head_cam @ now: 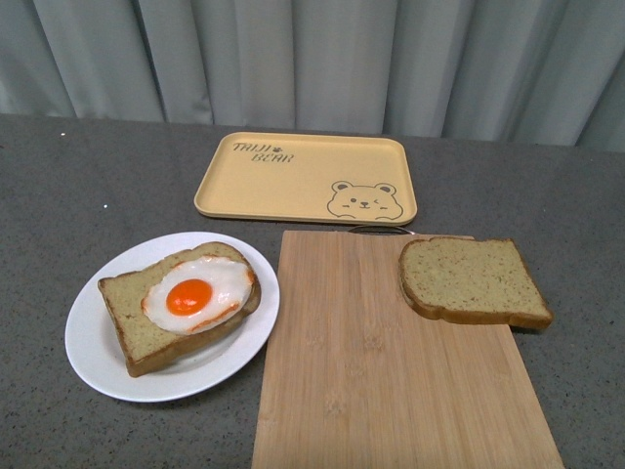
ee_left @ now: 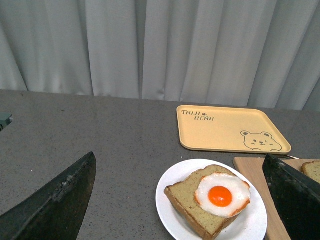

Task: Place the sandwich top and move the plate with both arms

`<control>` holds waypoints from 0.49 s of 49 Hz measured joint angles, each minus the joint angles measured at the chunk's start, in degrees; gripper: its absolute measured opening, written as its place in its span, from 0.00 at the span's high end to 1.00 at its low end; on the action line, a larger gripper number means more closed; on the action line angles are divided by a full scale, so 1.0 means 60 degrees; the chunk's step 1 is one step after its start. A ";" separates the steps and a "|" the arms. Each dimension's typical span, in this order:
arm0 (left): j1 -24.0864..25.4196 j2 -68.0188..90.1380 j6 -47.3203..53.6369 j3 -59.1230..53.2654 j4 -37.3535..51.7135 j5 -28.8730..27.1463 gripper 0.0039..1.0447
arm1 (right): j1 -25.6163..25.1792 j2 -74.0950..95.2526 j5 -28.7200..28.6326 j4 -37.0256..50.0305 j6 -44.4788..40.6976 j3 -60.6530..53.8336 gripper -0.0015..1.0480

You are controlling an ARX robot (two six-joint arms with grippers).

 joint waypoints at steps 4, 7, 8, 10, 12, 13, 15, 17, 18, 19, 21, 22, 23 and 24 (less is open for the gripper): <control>0.0000 0.0000 0.0000 0.0000 0.0000 0.0004 0.06 | 0.0000 0.0000 0.0000 0.0000 0.0000 -0.0004 0.09; 0.0000 0.0000 0.0000 0.0000 0.0000 0.0004 0.06 | 0.0000 0.0000 0.0000 0.0000 0.0000 -0.0004 0.09; 0.0000 0.0000 0.0000 0.0000 0.0000 0.0004 0.06 | 0.0000 0.0000 0.0000 0.0000 0.0000 -0.0004 0.09; 0.0000 0.0000 0.0000 0.0000 0.0000 0.0004 0.06 | 0.0000 0.0000 0.0000 0.0000 0.0000 -0.0004 0.09; 0.0000 0.0000 0.0000 0.0000 0.0000 0.0004 0.06 | 0.0000 0.0000 0.0000 0.0000 0.0000 0.0000 0.09; 0.0000 0.0000 0.0000 0.0000 0.0000 0.0004 0.06 | 0.0000 0.0000 0.0000 0.0000 0.0000 -0.0004 0.09; 0.0000 0.0000 0.0000 0.0000 0.0000 0.0000 0.06 | 0.0000 0.0000 0.0000 0.0000 0.0000 -0.0004 0.09; 0.0000 0.0000 0.0000 0.0000 0.0000 0.0000 0.06 | 0.0000 0.0000 0.0000 0.0000 0.0000 0.0000 0.09; 0.0000 0.0000 0.0000 0.0000 0.0000 0.0000 0.06 | 0.0000 0.0000 0.0000 0.0000 0.0000 -0.0004 0.09; 0.0000 0.0000 0.0000 0.0000 0.0000 0.0000 0.06 | 0.0000 0.0000 0.0000 0.0000 0.0000 -0.0004 0.09; 0.0000 0.0000 0.0000 0.0000 0.0000 0.0000 0.06 | 0.0000 0.0000 0.0000 0.0000 0.0000 -0.0004 0.09; 0.0000 0.0000 0.0000 0.0000 0.0000 0.0004 0.06 | 0.0000 0.0000 0.0000 0.0000 0.0000 -0.0004 0.09; 0.0000 0.0000 0.0000 0.0000 0.0000 0.0004 0.06 | 0.0000 0.0000 0.0000 0.0000 0.0000 0.0000 0.09; 0.0000 0.0000 0.0000 0.0000 0.0000 0.0004 0.06 | 0.0000 0.0000 0.0000 0.0000 0.0000 0.0000 0.09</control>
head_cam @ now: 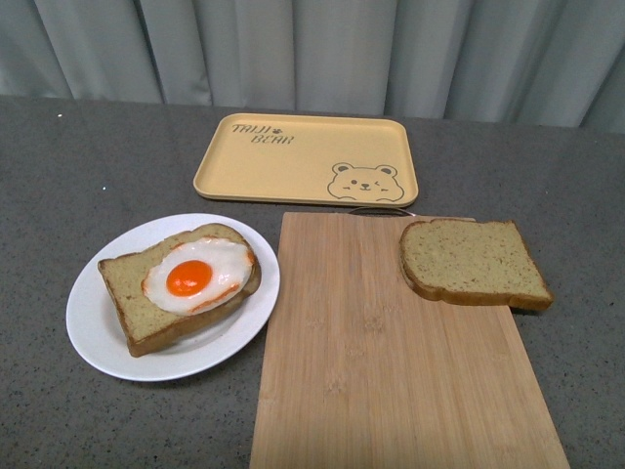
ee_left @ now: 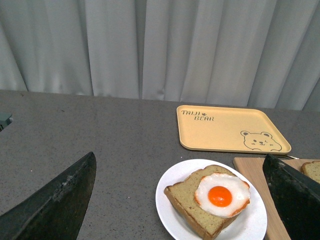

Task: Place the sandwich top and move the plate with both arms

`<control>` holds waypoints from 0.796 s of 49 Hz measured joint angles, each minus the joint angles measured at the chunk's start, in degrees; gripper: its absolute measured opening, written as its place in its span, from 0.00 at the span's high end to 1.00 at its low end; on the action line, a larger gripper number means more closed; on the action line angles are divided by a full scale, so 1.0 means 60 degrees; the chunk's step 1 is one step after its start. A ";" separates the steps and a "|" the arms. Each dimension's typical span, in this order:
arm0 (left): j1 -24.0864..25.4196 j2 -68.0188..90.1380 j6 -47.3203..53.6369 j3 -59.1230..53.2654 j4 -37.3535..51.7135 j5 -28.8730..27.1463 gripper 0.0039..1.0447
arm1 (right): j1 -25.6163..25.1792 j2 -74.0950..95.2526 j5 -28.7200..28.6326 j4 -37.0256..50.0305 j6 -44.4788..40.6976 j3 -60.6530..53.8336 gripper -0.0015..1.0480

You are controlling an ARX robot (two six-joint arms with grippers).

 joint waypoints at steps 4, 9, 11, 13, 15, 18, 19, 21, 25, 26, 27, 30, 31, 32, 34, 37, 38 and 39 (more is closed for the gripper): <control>0.0000 0.0000 0.0000 0.0000 0.0000 0.0000 0.06 | 0.0000 0.0000 0.0000 0.0000 0.0000 -0.0004 0.09; 0.0000 0.0000 0.0000 0.0000 0.0000 -0.0004 0.06 | 0.0000 0.0000 0.0000 0.0000 0.0000 0.0000 0.09; 0.0000 0.0000 0.0000 0.0000 0.0000 0.0000 0.06 | 0.0000 0.0000 0.0000 0.0000 0.0000 -0.0004 0.09; 0.0000 0.0000 0.0000 0.0000 0.0000 0.0000 0.06 | 0.0000 0.0000 0.0000 0.0000 0.0000 -0.0004 0.09; 0.0000 0.0000 0.0000 0.0000 0.0000 0.0000 0.06 | 0.0000 0.0000 0.0000 0.0000 0.0000 -0.0004 0.09; 0.0000 0.0000 0.0000 0.0000 0.0000 0.0000 0.06 | 0.0000 0.0000 0.0000 0.0000 0.0000 -0.0004 0.09; 0.0000 0.0000 0.0000 0.0000 0.0000 0.0000 0.06 | 0.0000 0.0000 0.0000 0.0000 0.0000 -0.0004 0.09; 0.0000 0.0000 0.0000 0.0000 0.0000 -0.0004 0.06 | 0.0000 0.0000 0.0000 0.0000 0.0000 -0.0004 0.09; 0.0000 0.0000 0.0000 0.0000 0.0000 -0.0004 0.06 | 0.0000 0.0000 0.0000 0.0000 0.0000 0.0000 0.09; 0.0000 0.0000 0.0000 0.0000 0.0000 0.0000 0.06 | 0.0000 0.0000 0.0000 0.0000 0.0000 0.0000 0.09; 0.0000 0.0000 0.0000 0.0000 0.0000 0.0000 0.06 | 0.0000 0.0000 0.0000 0.0000 0.0000 -0.0004 0.09; 0.0000 0.0000 0.0000 0.0000 0.0000 -0.0004 0.06 | 0.0000 0.0000 0.0000 0.0000 0.0000 -0.0004 0.09; 0.0000 0.0000 0.0000 0.0000 0.0000 -0.0004 0.06 | 0.0000 0.0000 0.0000 0.0000 0.0000 0.0000 0.09; 0.0000 0.0000 0.0000 0.0000 0.0000 0.0000 0.06 | 0.0000 0.0000 0.0000 0.0000 0.0000 -0.0004 0.09; 0.0000 0.0000 0.0000 0.0000 0.0000 -0.0004 0.06 | 0.0000 0.0000 0.0000 0.0000 0.0000 -0.0004 0.09; 0.0000 0.0000 0.0000 0.0000 0.0000 -0.0004 0.06 | 0.0000 0.0000 0.0000 0.0000 0.0000 -0.0004 0.09; 0.0000 0.0000 0.0000 0.0000 0.0000 -0.0004 0.06 | 0.0000 0.0000 0.0000 0.0000 0.0000 0.0000 0.09; 0.0000 0.0000 0.0000 0.0000 0.0000 0.0000 0.06 | 0.0000 0.0000 0.0000 0.0000 0.0000 -0.0004 0.09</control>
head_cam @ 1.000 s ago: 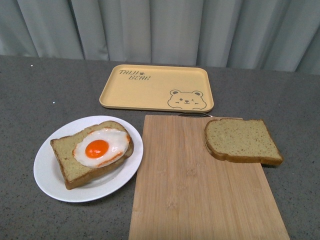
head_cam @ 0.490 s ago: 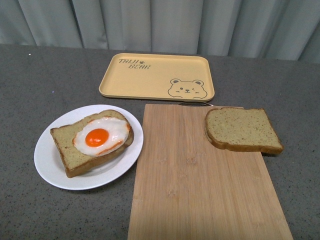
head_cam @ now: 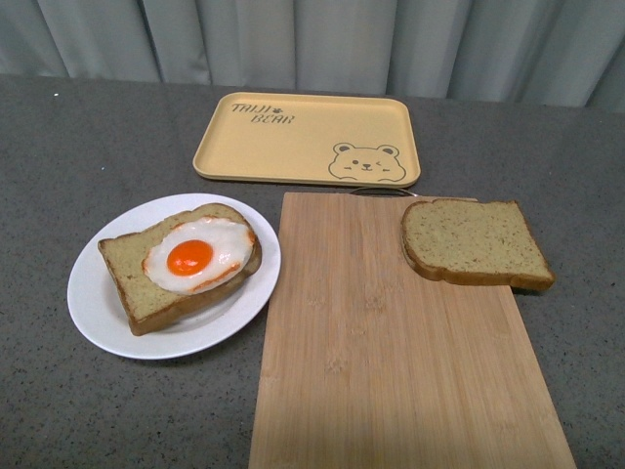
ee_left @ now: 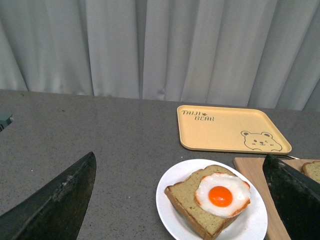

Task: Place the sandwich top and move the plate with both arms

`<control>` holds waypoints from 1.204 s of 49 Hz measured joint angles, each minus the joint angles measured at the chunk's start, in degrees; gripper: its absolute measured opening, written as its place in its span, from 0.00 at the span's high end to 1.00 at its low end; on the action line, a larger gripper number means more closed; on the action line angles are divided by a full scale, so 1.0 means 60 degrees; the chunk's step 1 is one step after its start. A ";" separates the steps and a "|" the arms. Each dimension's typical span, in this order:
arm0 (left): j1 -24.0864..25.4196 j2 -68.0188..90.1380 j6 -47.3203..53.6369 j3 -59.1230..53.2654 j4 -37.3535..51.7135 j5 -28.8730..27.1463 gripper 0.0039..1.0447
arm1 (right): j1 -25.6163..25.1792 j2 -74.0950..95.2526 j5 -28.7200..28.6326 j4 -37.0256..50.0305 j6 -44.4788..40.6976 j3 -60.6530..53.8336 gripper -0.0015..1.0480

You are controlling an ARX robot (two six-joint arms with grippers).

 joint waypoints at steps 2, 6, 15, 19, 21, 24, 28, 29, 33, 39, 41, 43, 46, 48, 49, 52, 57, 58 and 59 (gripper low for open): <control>0.0000 0.0000 0.0000 0.0000 0.0000 0.0000 0.06 | 0.0000 0.0000 0.0000 0.0000 0.0000 0.0000 0.09; 0.0000 0.0000 0.0000 0.0000 0.0000 0.0000 0.06 | 0.0000 0.0000 0.0000 0.0000 0.0000 0.0000 0.09; 0.0000 0.0000 0.0000 0.0000 0.0000 0.0000 0.06 | 0.0117 0.0051 0.0353 0.0033 -0.0186 0.0004 0.09; -0.0004 0.0000 0.0000 0.0000 0.0000 -0.0004 0.06 | 0.0823 0.0648 0.2787 0.0277 -0.1129 0.0091 0.09; -0.0004 0.0000 0.0004 0.0000 0.0000 -0.0022 0.06 | 0.0834 0.1228 0.3253 0.0423 -0.1508 0.0200 0.09; -0.0004 0.0000 0.0000 0.0000 0.0000 0.0000 0.06 | 0.0488 0.2127 0.2969 0.0736 -0.1668 0.0404 0.09; -0.0004 0.0000 0.0004 0.0000 0.0000 0.0007 0.06 | -0.0299 0.3876 0.1883 0.1770 -0.1621 0.0729 0.09; -0.0004 0.0000 0.0004 0.0000 0.0000 0.0004 0.06 | -0.0586 0.4608 0.1464 0.2164 -0.1548 0.0885 0.09; -0.0004 0.0000 0.0000 0.0000 0.0000 0.0000 0.06 | -0.1209 0.6845 0.0452 0.3268 -0.1290 0.1446 0.09; -0.0004 0.0000 0.0000 0.0000 0.0000 -0.0004 0.06 | -0.1716 0.9901 -0.0922 0.4116 -0.0616 0.2430 0.09; -0.0004 0.0000 0.0000 0.0000 0.0000 0.0000 0.06 | -0.1814 1.0666 -0.1395 0.4171 -0.0353 0.2714 0.09; -0.0004 0.0000 0.0000 0.0000 0.0000 0.0000 0.06 | -0.1949 1.1653 -0.2014 0.4360 -0.0033 0.3078 0.09; -0.0004 0.0000 0.0000 0.0000 0.0000 0.0004 0.06 | -0.2124 1.2783 -0.2583 0.4426 0.0375 0.3585 0.09; -0.0004 0.0000 0.0000 0.0000 0.0000 0.0004 0.06 | -0.2302 1.3810 -0.3187 0.4324 0.0714 0.4109 0.09; -0.0004 0.0000 0.0000 0.0000 0.0000 0.0000 0.06 | -0.2390 1.4389 -0.3497 0.4226 0.0943 0.4415 0.09; -0.0004 0.0000 0.0000 0.0000 0.0000 0.0000 0.06 | -0.2521 1.5427 -0.4146 0.3847 0.1209 0.5027 0.09; -0.0004 0.0000 0.0000 0.0000 0.0000 0.0000 0.06 | -0.2601 1.6965 -0.4965 0.3439 0.1392 0.5985 0.09; -0.0004 0.0000 0.0000 0.0000 0.0000 0.0000 0.06 | -0.2601 1.7300 -0.5129 0.3359 0.1395 0.6237 0.09; -0.0004 0.0000 0.0000 0.0000 0.0000 0.0000 0.06 | -0.2601 1.7405 -0.5202 0.3315 0.1402 0.6324 0.09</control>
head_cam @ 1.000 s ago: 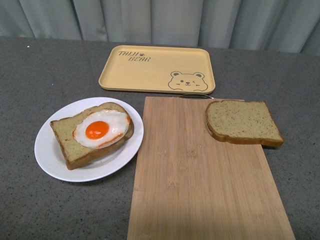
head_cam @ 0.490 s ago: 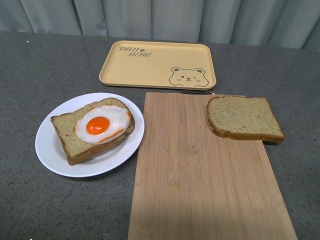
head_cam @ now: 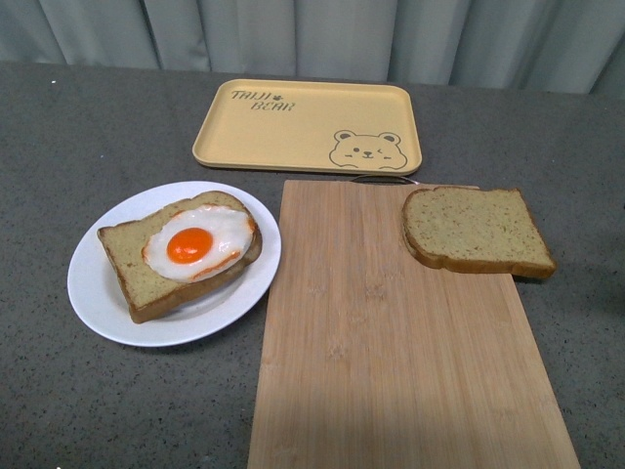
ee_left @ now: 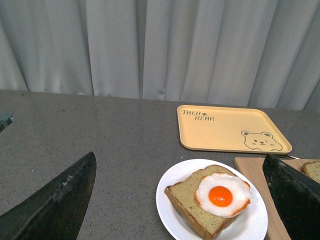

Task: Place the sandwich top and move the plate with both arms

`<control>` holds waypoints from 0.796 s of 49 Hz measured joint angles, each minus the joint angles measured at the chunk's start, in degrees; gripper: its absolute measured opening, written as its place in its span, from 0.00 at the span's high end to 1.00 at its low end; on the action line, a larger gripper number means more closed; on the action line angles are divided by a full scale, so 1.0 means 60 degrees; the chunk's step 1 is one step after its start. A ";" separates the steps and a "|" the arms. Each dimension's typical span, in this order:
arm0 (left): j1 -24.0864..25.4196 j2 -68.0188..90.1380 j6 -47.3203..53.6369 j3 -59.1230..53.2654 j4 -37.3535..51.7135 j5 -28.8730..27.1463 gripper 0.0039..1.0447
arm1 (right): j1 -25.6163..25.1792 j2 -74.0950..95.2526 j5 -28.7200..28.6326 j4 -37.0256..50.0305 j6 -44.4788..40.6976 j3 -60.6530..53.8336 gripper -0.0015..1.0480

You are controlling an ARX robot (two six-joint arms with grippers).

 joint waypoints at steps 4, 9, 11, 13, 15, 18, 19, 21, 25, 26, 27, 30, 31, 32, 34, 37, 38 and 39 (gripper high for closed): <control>0.0000 0.0000 0.0000 0.0000 0.0000 0.0000 0.06 | 0.0018 0.0670 -0.0415 -0.0364 0.0055 0.0608 0.09; 0.0000 0.0000 0.0004 0.0000 0.0000 0.0000 0.06 | 0.0080 0.1410 -0.0419 -0.0943 0.0066 0.1311 0.09; 0.0000 0.0000 0.0000 0.0000 0.0000 0.0000 0.06 | 0.0135 0.1770 -0.0503 -0.1191 0.0076 0.1603 0.09; 0.0000 0.0000 0.0000 0.0000 0.0000 0.0000 0.06 | 0.0186 0.2025 -0.0550 -0.1344 0.0084 0.1789 0.09; 0.0000 0.0000 0.0000 0.0000 0.0000 0.0000 0.06 | 0.0299 0.2401 -0.0667 -0.1501 0.0164 0.2055 0.09; 0.0000 0.0000 0.0000 0.0000 0.0000 0.0000 0.06 | 0.0474 0.2827 -0.0729 -0.1614 0.0339 0.2371 0.09; 0.0000 0.0000 0.0000 0.0000 0.0000 0.0000 0.06 | 0.0554 0.2965 -0.0769 -0.1654 0.0441 0.2495 0.09; 0.0000 0.0000 0.0004 0.0000 0.0000 0.0000 0.06 | 0.0681 0.3136 -0.0896 -0.1690 0.0652 0.2703 0.09; 0.0000 0.0000 0.0000 0.0000 0.0000 0.0000 0.06 | 0.0925 0.3373 -0.0903 -0.1861 0.0980 0.3104 0.09; 0.0000 0.0000 0.0000 0.0000 0.0000 0.0000 0.06 | 0.0980 0.3421 -0.0903 -0.1883 0.1038 0.3184 0.09; 0.0000 0.0000 0.0000 0.0000 0.0000 0.0000 0.06 | 0.1005 0.3439 -0.0903 -0.1887 0.1107 0.3217 0.10; 0.0000 0.0000 0.0000 0.0000 0.0000 0.0000 0.06 | 0.1162 0.3566 -0.0867 -0.2044 0.1242 0.3442 0.19; 0.0000 0.0000 0.0004 0.0000 0.0000 0.0000 0.06 | 0.1217 0.3599 -0.0820 -0.2120 0.1268 0.3515 0.23; 0.0000 0.0000 0.0000 0.0000 0.0000 0.0000 0.06 | 0.1264 0.3643 -0.0769 -0.2208 0.1286 0.3581 0.26; 0.0000 0.0000 0.0000 0.0000 0.0000 0.0000 0.06 | 0.1337 0.3705 -0.0670 -0.2364 0.1300 0.3694 0.31; 0.0000 0.0000 0.0000 0.0000 0.0000 0.0000 0.06 | 0.1435 0.3810 -0.0546 -0.2535 0.1359 0.3836 0.40; 0.0000 0.0000 0.0000 0.0000 0.0000 0.0000 0.06 | 0.1461 0.3847 -0.0535 -0.2568 0.1392 0.3876 0.43; 0.0000 0.0000 0.0000 0.0000 0.0000 0.0000 0.06 | 0.1472 0.3869 -0.0535 -0.2590 0.1399 0.3898 0.45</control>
